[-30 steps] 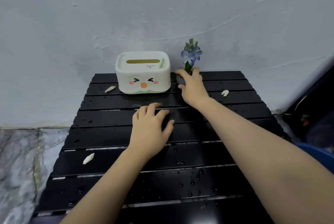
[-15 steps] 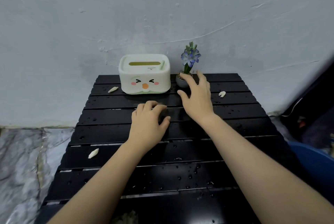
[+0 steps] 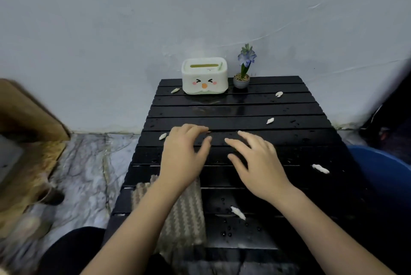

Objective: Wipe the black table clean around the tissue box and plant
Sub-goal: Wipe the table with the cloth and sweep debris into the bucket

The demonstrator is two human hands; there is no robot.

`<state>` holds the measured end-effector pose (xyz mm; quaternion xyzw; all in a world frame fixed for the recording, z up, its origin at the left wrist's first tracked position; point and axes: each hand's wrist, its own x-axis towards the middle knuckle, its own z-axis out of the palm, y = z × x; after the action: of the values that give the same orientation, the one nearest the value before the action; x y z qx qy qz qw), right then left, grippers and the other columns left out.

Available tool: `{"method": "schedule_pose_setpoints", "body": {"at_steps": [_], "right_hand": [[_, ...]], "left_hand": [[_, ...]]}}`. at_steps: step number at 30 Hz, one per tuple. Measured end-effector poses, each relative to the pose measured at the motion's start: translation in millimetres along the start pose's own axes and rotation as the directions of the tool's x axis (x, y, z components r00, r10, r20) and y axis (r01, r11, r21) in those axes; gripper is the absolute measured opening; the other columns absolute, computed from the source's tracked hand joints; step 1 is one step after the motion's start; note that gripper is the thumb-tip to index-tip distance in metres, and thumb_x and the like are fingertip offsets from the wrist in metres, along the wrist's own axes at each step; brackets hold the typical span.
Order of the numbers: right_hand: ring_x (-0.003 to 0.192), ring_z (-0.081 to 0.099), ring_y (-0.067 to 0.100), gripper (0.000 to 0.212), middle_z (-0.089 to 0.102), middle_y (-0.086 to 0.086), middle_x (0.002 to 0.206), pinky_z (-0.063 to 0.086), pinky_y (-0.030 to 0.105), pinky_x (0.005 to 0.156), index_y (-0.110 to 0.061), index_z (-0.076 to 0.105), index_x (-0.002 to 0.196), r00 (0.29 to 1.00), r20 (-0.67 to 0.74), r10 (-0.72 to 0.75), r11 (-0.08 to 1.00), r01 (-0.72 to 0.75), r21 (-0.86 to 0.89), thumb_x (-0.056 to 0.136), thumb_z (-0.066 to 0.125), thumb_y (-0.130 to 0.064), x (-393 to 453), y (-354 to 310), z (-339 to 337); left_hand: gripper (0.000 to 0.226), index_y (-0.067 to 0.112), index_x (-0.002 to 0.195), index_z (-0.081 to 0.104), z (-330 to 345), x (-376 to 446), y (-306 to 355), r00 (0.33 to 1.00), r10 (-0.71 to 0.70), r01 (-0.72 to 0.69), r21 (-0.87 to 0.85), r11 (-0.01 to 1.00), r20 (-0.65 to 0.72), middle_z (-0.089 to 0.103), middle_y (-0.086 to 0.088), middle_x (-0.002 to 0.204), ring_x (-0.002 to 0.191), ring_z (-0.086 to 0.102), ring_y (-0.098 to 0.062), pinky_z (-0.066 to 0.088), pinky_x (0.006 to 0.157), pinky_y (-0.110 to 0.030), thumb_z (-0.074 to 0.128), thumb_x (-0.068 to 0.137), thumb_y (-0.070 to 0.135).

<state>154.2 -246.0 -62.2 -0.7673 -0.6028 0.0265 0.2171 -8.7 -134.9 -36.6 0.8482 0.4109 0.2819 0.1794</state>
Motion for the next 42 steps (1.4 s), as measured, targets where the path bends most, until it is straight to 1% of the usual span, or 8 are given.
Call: {"method": "schedule_pose_setpoints", "body": {"at_steps": [3, 6, 10, 16, 28, 33, 37, 42], "right_hand": [[0.153, 0.006, 0.021, 0.052, 0.015, 0.002, 0.165, 0.007, 0.048, 0.122, -0.045, 0.029, 0.151, 0.981, 0.190, 0.023, 0.997, -0.009, -0.074, 0.100, 0.031, -0.057, -21.7, 5.5, 17.8], [0.153, -0.008, 0.020, 0.057, 0.000, 0.002, 0.167, -0.004, 0.050, 0.122, -0.047, 0.015, 0.153, 0.963, 0.262, 0.062, 0.990, -0.027, -0.136, 0.098, 0.018, -0.062, -33.6, 13.8, 31.1], [0.153, -0.009, 0.020, 0.060, -0.002, 0.002, 0.167, -0.007, 0.051, 0.120, -0.049, 0.007, 0.153, 0.957, 0.277, 0.090, 0.984, -0.043, -0.173, 0.096, 0.009, -0.064, -38.1, 17.3, 36.7], [0.152, -0.013, 0.021, 0.060, -0.007, 0.002, 0.167, -0.008, 0.051, 0.120, -0.048, -0.001, 0.154, 0.956, 0.281, 0.089, 0.976, -0.027, -0.217, 0.096, 0.002, -0.062, -40.1, 17.1, 38.0], [0.151, -0.018, 0.018, 0.058, -0.013, -0.001, 0.165, -0.009, 0.049, 0.121, -0.049, -0.007, 0.152, 0.958, 0.270, 0.093, 0.966, -0.021, -0.256, 0.095, -0.005, -0.062, -41.0, 18.6, 41.3], [0.150, -0.019, 0.017, 0.057, -0.012, -0.002, 0.165, -0.011, 0.048, 0.121, -0.051, -0.007, 0.151, 0.958, 0.269, 0.098, 0.973, -0.035, -0.228, 0.095, -0.004, -0.062, -40.8, 16.7, 41.1], [0.150, -0.019, 0.017, 0.057, -0.011, -0.002, 0.165, -0.009, 0.049, 0.121, -0.050, -0.006, 0.152, 0.959, 0.268, 0.096, 0.973, -0.033, -0.229, 0.097, -0.003, -0.062, -40.2, 16.3, 40.2], [0.151, -0.015, 0.018, 0.057, -0.007, -0.001, 0.165, -0.005, 0.050, 0.122, -0.048, 0.001, 0.153, 0.962, 0.258, 0.091, 0.977, -0.036, -0.209, 0.098, 0.001, -0.061, -40.5, 14.6, 36.4]], "left_hand": [[0.061, 0.031, 0.148, 0.041, 4.6, -65.4, -10.2, 0.985, -0.170, 0.167, 0.172, 0.971, 0.002, 0.024, -0.006, 0.163, 0.147, 0.025, -0.029, 0.029, 0.117, -0.047, 0.052, 0.094, 0.056], [0.085, 0.034, 0.158, 0.004, 16.9, -118.0, -20.5, 0.937, -0.341, 0.301, 0.326, 0.896, 0.073, -0.014, -0.011, 0.167, 0.154, -0.009, -0.032, 0.002, 0.125, -0.050, 0.023, 0.089, 0.079], [0.101, 0.022, 0.159, -0.007, 23.3, -137.8, -26.1, 0.884, -0.462, 0.396, 0.416, 0.819, 0.067, -0.011, -0.020, 0.165, 0.153, -0.015, -0.033, -0.010, 0.123, -0.046, 0.006, 0.082, 0.086], [0.085, 0.011, 0.159, 0.004, 29.4, -125.0, -24.0, 0.868, -0.497, 0.431, 0.498, 0.752, -0.002, 0.003, -0.027, 0.164, 0.153, -0.001, -0.039, 0.003, 0.124, -0.050, -0.001, 0.091, 0.061], [0.068, -0.008, 0.153, 0.017, 36.3, -24.3, -86.0, 0.771, -0.627, 0.604, 0.446, 0.661, -0.115, 0.014, -0.036, 0.158, 0.150, 0.011, -0.045, 0.007, 0.124, -0.051, 0.028, 0.104, 0.037], [0.060, -0.010, 0.148, 0.026, 37.3, 35.1, -117.9, 0.843, -0.533, 0.513, 0.404, 0.757, -0.073, 0.026, -0.033, 0.156, 0.148, 0.020, -0.041, 0.013, 0.123, -0.048, 0.023, 0.107, 0.034], [0.051, 0.006, 0.143, 0.040, 50.9, 54.1, -106.5, 0.967, -0.240, 0.194, 0.357, 0.914, 0.090, 0.042, -0.022, 0.148, 0.143, 0.032, -0.038, 0.025, 0.118, -0.044, 0.021, 0.107, 0.035], [0.047, 0.011, 0.130, 0.058, 84.1, 37.8, -48.0, 0.971, -0.049, 0.062, -0.051, 0.997, 0.232, 0.062, -0.012, 0.134, 0.130, 0.053, -0.030, 0.041, 0.107, -0.037, 0.032, 0.106, 0.042]]}}
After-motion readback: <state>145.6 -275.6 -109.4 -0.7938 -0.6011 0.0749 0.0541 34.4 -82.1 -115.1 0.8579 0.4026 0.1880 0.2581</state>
